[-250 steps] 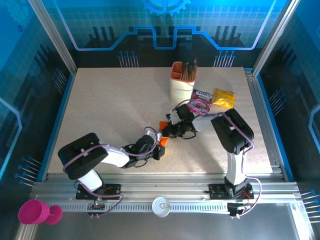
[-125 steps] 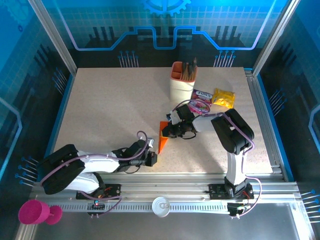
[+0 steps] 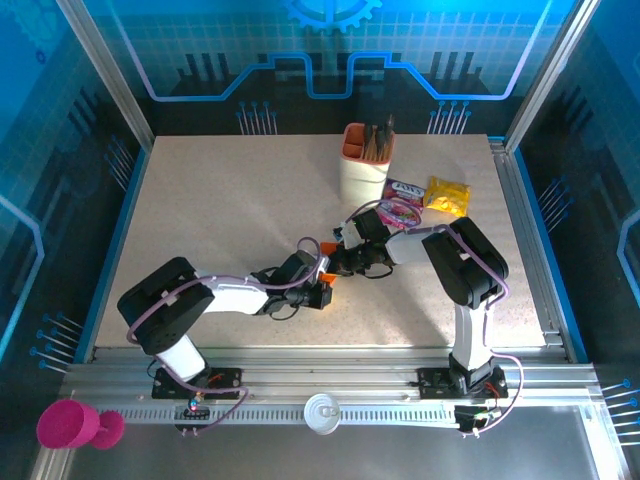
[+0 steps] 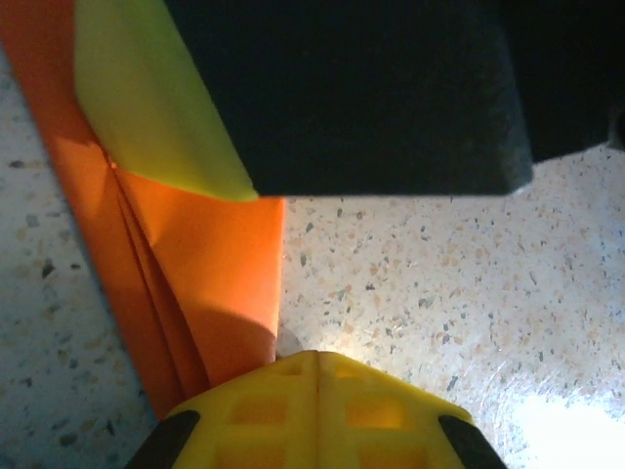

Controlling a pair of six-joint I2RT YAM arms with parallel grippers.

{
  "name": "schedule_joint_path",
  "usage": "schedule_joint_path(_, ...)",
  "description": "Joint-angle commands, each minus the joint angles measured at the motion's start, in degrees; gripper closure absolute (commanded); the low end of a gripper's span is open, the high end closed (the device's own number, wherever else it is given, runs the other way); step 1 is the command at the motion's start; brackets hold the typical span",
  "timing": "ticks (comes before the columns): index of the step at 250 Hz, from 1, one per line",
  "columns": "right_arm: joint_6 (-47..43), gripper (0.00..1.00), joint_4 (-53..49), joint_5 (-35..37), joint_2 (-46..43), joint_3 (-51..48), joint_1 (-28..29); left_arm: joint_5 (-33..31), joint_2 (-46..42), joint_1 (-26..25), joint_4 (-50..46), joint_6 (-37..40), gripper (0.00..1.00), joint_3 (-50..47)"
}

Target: Fold a paper plane with a square sheet of paper (pick it up from the middle)

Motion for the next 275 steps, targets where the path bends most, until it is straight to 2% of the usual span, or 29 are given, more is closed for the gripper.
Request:
schedule_joint_path(1, -0.56, 1.00, -8.02, 11.59, 5.62, -4.02, -1.41, 0.44, 2.13, 0.94, 1.43, 1.55, 1.00, -0.23)
schedule_joint_path(80, -0.41, 1.00, -5.62, 8.68, 3.11, -1.97, -6.95, 1.68, 6.47, 1.43, 5.08, -1.16, 1.00, -6.84)
schedule_joint_path(152, -0.14, 1.00, -6.26, 7.94, 3.22, 0.49, -9.85, 2.88, 11.91, 1.42, 8.59, -2.53, 1.00, -7.56)
schedule_joint_path(182, 0.89, 0.74, -7.70, 10.49, 1.16, -0.63, -10.06, 3.14, 12.50, 1.42, 9.12, -2.89, 1.00, -8.23)
schedule_joint_path(212, 4.13, 0.54, -5.45, 11.96, -1.54, -3.55, -11.38, 3.11, 12.91, 1.43, 9.21, -2.99, 1.00, -8.81)
schedule_joint_path(240, 6.08, 0.46, -4.17, 13.90, -4.50, -5.18, -12.89, 3.43, 13.34, 1.43, 9.52, -3.32, 1.00, -9.38)
schedule_joint_path(275, 8.39, 0.43, -0.56, 15.53, -12.11, -9.41, -14.17, 3.72, 13.71, 1.42, 9.22, -3.32, 1.00, -9.61)
